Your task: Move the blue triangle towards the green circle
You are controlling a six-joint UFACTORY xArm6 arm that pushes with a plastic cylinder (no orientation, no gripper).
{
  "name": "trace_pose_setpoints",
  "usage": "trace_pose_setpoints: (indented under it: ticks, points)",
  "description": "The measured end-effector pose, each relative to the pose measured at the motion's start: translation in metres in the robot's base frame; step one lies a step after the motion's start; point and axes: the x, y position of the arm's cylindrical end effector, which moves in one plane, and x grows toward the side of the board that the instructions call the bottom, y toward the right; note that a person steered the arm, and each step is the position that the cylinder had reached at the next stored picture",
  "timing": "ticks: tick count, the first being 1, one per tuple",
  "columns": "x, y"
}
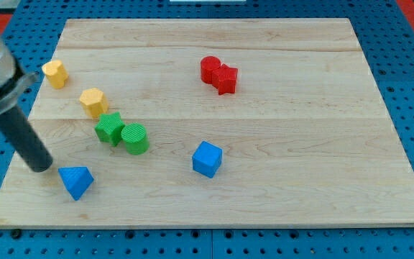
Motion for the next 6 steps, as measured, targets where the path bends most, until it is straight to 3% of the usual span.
trace_pose_setpoints:
  ticks: [1, 2, 3, 5, 6]
  points:
    - [0.060, 0.012]
    - [0.024, 0.039]
    - [0.024, 0.025]
    - [0.017, 0.092]
    - [0.019, 0.083]
